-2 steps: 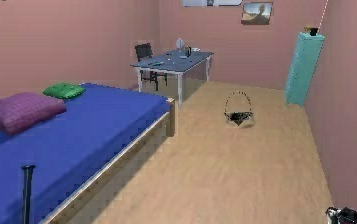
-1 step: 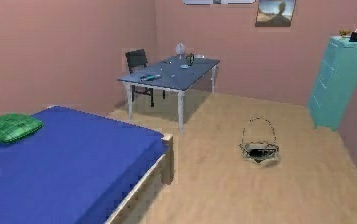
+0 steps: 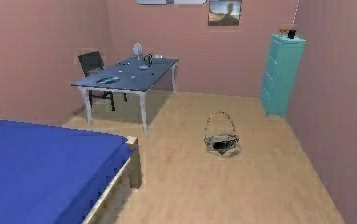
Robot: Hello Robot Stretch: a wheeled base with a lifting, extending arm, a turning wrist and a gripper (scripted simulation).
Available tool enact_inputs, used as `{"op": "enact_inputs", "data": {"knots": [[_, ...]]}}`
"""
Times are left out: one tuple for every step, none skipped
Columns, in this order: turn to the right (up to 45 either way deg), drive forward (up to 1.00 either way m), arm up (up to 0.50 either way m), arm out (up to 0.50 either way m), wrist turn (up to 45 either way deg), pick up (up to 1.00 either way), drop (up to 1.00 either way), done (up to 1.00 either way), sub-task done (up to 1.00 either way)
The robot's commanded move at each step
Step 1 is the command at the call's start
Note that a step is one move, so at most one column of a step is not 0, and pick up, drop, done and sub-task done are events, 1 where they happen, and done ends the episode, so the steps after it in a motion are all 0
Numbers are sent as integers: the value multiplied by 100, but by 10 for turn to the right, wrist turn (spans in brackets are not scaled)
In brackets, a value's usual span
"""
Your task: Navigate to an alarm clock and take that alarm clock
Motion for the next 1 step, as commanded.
{"op": "enact_inputs", "data": {"knots": [[0,100,0,0,0,0,0,0,0]]}}
